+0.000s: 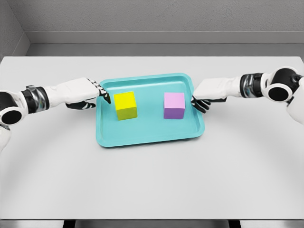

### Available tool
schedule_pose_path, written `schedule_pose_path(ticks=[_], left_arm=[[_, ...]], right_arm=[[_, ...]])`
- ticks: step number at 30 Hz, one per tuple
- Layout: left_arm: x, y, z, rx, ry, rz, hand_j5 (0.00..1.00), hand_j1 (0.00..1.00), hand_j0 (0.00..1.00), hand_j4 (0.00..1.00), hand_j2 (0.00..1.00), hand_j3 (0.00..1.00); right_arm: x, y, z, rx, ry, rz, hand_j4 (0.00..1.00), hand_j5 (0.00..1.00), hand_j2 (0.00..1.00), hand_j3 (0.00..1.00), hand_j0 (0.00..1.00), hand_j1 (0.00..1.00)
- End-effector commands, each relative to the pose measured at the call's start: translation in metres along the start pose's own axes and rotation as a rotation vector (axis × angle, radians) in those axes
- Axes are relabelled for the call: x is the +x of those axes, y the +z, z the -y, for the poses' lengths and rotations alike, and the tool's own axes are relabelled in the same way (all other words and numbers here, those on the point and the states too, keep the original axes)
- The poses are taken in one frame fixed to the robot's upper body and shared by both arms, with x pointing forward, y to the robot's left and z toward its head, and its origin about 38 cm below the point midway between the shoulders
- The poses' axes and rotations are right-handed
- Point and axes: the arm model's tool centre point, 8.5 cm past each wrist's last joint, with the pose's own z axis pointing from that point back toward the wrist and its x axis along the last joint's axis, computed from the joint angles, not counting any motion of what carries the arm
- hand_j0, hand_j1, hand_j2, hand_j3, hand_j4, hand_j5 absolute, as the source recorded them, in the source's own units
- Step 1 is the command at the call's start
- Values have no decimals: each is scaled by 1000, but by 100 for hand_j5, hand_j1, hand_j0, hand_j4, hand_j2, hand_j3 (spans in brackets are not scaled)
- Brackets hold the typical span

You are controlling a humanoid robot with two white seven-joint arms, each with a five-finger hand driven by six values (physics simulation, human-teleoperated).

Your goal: Push two cubes

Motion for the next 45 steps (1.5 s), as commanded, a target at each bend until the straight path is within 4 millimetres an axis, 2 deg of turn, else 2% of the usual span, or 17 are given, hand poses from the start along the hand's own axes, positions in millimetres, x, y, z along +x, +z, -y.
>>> schedule_pose_path(ticks=[1, 7, 16, 20, 34, 45], left_arm=[[0, 0, 0, 0, 3, -1, 60, 60, 60, 60, 60, 60], [0, 0, 0, 2, 6, 0, 57, 57, 57, 57, 57, 57], [0, -4, 3, 3, 24, 3, 58, 58, 58, 58, 58, 58], [4, -8, 0, 17, 24, 17, 58, 58, 58, 58, 58, 58], [13, -19, -2, 31, 29, 42, 57, 57, 57, 57, 57, 57], [14, -23, -4, 38, 33, 45, 57, 57, 57, 57, 57, 57]], right_arm=[[0, -5, -3, 7, -11, 2, 10, 10, 10, 10, 10, 10], [-1, -16, -4, 27, -22, 5, 10, 10, 10, 10, 10, 10], [-2, -18, -7, 36, -28, 3, 10, 10, 10, 10, 10, 10], [1, -26, -4, 42, -21, 14, 10, 10, 10, 10, 10, 10], [1, -27, -2, 41, -21, 14, 10, 10, 10, 10, 10, 10], [8, -37, 6, 35, -9, 34, 10, 10, 10, 10, 10, 10]])
